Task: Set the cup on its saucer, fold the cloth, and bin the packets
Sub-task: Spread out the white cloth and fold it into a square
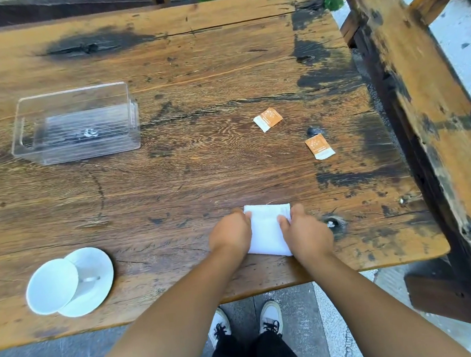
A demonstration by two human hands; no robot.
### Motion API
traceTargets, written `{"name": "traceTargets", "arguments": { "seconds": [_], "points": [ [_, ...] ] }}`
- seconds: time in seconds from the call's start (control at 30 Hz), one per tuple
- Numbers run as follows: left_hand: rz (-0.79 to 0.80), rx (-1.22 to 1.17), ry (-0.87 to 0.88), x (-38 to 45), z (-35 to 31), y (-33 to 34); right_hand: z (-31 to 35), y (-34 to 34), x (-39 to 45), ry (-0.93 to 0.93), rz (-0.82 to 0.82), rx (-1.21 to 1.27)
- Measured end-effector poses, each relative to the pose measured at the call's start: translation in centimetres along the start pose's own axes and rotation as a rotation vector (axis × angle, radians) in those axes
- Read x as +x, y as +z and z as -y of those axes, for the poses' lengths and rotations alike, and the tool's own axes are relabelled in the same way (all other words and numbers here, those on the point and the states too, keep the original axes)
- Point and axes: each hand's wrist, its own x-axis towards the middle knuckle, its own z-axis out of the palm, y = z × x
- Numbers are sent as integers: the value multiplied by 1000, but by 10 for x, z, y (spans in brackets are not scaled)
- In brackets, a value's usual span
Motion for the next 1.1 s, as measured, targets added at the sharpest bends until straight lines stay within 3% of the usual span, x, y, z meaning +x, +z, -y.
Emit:
{"name": "traceTargets", "arguments": {
  "seconds": [0.2, 0.27, 0.37, 0.47, 0.6, 0.8, 1.1],
  "points": [
    [-183, -198, 74, -29, 5, -3, -10, -2, -13, -237, -265, 180],
    [-304, -252, 177, -45, 14, 0, -13, 0, -22, -389, -283, 107],
    [-396, 31, 477, -52, 22, 12, -15, 10, -30, -543, -147, -106],
    [-199, 436, 691, -33, 26, 17, -20, 16, -22, -550, -23, -246],
    [-42, 573, 694, -11, 33, 20, -24, 21, -13, -569, 44, -289],
    [-45, 529, 621, -30, 47, 17, -6, 16, -24, -632, 69, -285],
    [-103, 537, 382, -74, 170, -13, 107, 46, -66, -850, 74, -285]
  ]
}}
